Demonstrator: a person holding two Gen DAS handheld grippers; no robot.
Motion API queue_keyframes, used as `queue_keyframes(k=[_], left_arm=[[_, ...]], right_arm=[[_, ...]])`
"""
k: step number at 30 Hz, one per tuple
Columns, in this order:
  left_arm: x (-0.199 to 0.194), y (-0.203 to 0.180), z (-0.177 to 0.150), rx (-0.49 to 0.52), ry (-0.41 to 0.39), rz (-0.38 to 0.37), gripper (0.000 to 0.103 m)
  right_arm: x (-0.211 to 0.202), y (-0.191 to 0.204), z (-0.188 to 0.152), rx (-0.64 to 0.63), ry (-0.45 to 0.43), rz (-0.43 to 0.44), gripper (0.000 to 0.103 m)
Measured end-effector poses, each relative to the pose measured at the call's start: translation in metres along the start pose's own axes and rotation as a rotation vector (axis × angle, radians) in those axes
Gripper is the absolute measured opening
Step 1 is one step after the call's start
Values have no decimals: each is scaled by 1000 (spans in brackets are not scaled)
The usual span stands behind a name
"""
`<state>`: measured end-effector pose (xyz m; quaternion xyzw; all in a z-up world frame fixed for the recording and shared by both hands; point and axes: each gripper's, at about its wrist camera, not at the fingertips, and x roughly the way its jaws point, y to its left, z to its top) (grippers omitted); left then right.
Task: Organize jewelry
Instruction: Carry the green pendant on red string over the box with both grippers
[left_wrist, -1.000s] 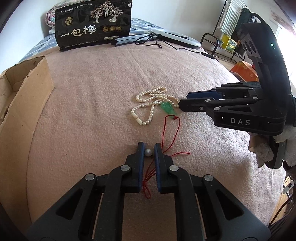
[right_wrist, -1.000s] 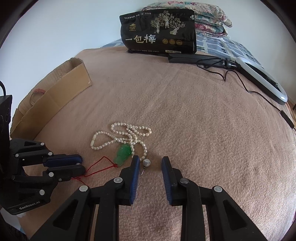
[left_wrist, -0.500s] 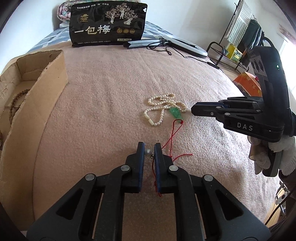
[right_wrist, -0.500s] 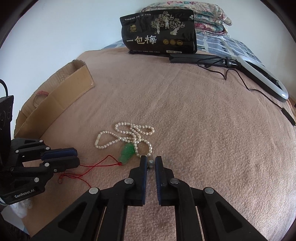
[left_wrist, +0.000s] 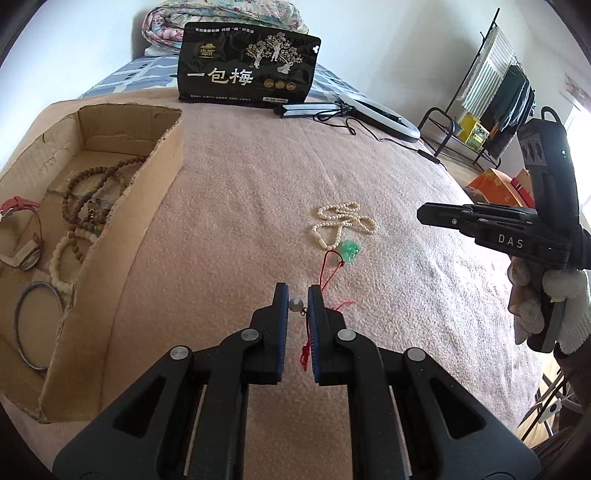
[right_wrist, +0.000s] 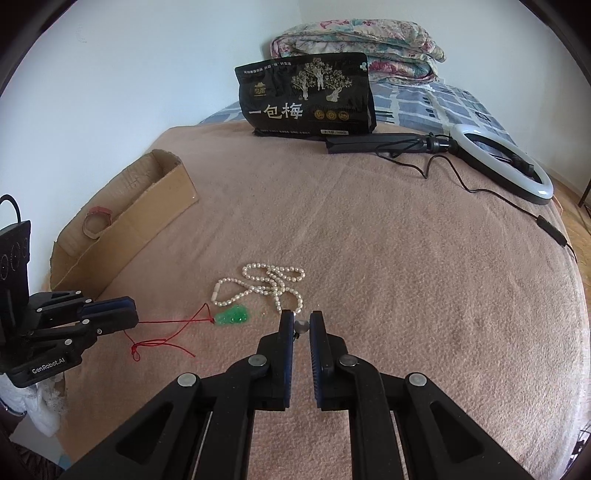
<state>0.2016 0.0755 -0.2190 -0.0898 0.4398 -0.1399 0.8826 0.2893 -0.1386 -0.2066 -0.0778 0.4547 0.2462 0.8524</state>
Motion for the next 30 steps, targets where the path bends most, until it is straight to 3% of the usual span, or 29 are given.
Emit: queue_keyframes(k=[6,12,30], left_arm=[[-17,9,6,-23,-22,-17,9],[-26,25,5,-118,-66,-31,9],[-43,40,15,-163,-134,-11,9]], right_arm=[[-10,17,8,-27,-23,12,6],[-13,27,7,-41,-28,15,6],[-7,51,3,-76,-11,59,6]])
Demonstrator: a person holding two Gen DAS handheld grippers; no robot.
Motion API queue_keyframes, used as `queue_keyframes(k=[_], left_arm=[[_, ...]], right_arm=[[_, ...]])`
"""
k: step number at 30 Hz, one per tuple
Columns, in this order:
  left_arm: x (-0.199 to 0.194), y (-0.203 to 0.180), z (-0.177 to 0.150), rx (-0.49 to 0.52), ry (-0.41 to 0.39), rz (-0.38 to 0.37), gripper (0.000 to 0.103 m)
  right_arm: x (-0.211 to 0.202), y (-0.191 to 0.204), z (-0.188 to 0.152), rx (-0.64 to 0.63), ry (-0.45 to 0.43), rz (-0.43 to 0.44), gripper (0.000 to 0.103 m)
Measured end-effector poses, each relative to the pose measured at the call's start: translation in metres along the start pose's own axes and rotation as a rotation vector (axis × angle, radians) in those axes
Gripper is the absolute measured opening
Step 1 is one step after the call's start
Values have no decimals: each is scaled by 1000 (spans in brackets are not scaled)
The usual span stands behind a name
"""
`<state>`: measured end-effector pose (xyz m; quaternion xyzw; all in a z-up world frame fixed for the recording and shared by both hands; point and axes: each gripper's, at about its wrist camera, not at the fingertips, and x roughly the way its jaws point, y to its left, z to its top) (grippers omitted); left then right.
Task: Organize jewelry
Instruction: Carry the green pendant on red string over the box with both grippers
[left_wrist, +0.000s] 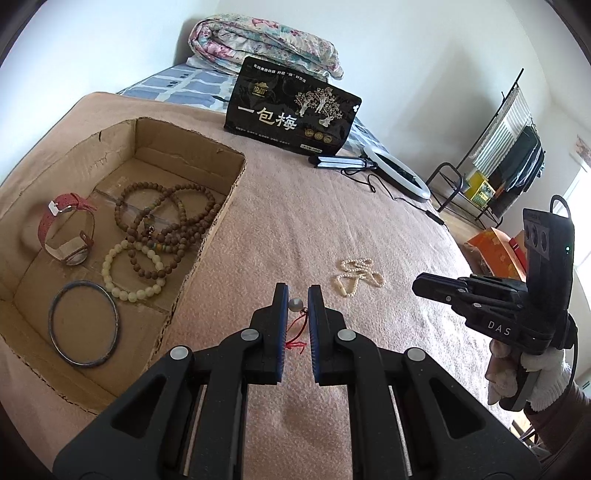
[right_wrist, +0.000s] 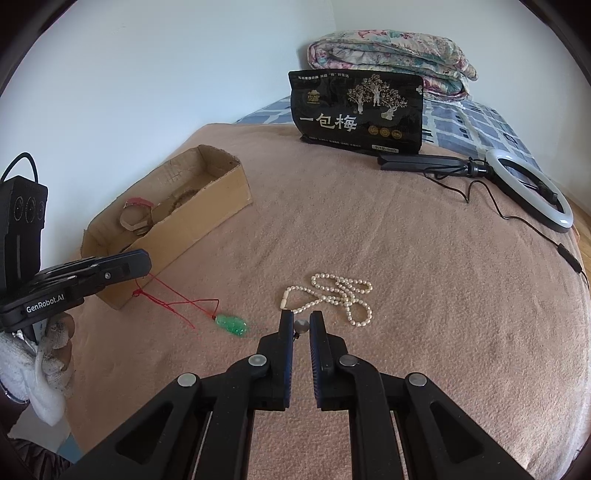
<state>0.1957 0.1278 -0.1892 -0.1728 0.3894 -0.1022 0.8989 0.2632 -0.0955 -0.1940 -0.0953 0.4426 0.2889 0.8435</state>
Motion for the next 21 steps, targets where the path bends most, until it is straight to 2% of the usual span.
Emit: queue_keyframes(k=[14,21], left_arm=[[-37,-17,15,79,-68,-1,9],[-51,-15,18,108,-83,33,9]], right_arm=[[-8,25,18,-25,-37,44,6],[-12,40,29,-45,-53,60,6]])
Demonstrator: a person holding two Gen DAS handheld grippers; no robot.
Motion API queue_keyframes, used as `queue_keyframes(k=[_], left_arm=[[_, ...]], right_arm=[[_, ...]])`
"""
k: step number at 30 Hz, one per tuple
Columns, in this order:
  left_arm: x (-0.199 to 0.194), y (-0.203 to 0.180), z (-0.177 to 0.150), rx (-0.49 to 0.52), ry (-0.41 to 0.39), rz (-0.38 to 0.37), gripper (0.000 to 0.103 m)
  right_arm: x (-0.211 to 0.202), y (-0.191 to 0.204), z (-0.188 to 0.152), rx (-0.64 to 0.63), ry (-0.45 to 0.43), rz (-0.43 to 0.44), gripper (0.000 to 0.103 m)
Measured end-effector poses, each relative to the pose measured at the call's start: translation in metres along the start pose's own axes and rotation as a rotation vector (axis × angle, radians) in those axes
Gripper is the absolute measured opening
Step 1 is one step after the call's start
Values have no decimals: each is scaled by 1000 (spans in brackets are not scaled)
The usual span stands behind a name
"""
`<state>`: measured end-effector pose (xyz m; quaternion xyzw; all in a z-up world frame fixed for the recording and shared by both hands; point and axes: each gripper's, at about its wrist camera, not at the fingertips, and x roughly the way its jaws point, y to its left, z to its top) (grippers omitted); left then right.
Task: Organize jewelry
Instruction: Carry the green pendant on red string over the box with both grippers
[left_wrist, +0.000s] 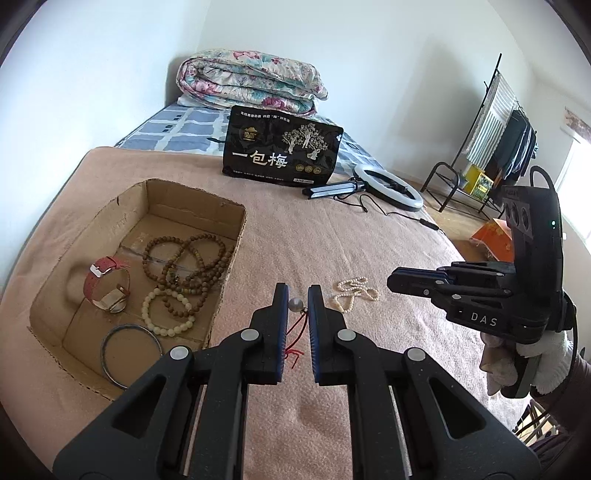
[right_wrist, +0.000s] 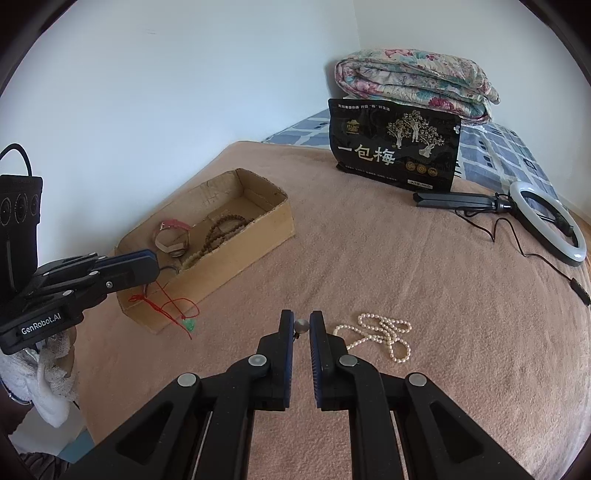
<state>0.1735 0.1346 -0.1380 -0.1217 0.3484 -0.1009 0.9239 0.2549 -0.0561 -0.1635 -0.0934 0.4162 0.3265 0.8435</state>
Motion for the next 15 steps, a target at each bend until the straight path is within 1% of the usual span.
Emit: queue_keyframes(k=[8,15], left_arm=[[-32,14,16,7,-65,26,9],[-55,33,28,5,-105,74,9]], right_arm=[[-7,15,15,-17,-21,23,6],[-6,37,34,-51,-33,49,6]])
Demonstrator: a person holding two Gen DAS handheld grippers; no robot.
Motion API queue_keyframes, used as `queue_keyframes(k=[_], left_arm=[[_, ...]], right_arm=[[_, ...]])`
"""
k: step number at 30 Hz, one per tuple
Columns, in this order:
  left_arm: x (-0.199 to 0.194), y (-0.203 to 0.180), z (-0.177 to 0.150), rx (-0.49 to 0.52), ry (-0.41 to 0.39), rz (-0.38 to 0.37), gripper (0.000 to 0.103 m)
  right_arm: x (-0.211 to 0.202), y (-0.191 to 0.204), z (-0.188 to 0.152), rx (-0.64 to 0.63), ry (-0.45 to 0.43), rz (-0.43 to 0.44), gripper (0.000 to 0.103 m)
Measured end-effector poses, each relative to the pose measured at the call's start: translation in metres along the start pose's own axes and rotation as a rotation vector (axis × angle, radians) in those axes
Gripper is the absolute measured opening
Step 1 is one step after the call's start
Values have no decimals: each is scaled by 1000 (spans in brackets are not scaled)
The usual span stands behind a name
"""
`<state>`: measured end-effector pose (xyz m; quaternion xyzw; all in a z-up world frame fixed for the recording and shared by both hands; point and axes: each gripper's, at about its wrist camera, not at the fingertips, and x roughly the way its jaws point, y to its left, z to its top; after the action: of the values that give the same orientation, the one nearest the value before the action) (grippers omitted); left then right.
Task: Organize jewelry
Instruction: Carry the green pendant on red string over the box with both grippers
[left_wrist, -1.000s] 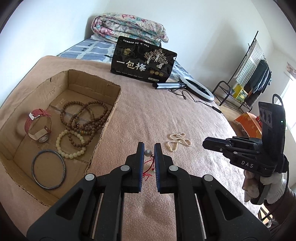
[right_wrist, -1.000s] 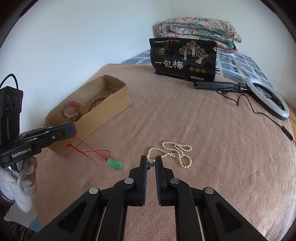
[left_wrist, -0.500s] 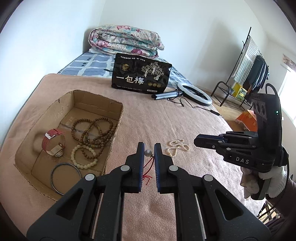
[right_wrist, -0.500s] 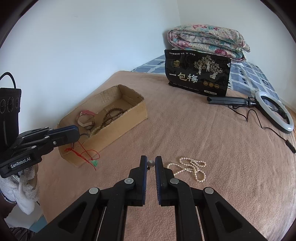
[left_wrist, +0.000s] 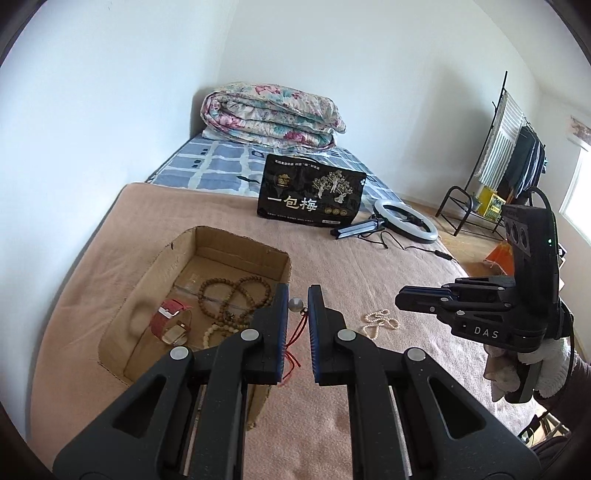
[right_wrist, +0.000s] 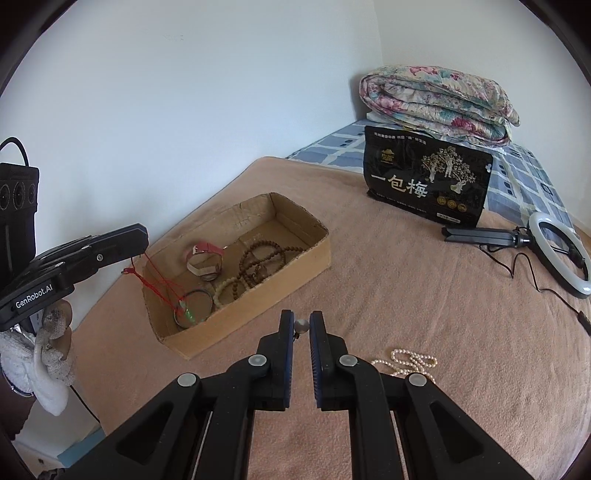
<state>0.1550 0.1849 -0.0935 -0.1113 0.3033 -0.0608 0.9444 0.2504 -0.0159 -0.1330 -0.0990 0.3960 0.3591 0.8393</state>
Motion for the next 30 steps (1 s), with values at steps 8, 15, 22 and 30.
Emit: queue_keyframes(k=[8,15,22,30], left_arm=[[-7,34,0,-22,5,56,9],[-5,61,-13,-49,34,102,9],[4,78,-24,-78,71,112,9],[7,83,-27,-89,81,116,9]], right_arm=[[16,32,23,-44,0,37,6],[36,58,37,-79,16,66,6],[62,76,41,-91,50,88,6],[81,84,42,-89,80,106,7]])
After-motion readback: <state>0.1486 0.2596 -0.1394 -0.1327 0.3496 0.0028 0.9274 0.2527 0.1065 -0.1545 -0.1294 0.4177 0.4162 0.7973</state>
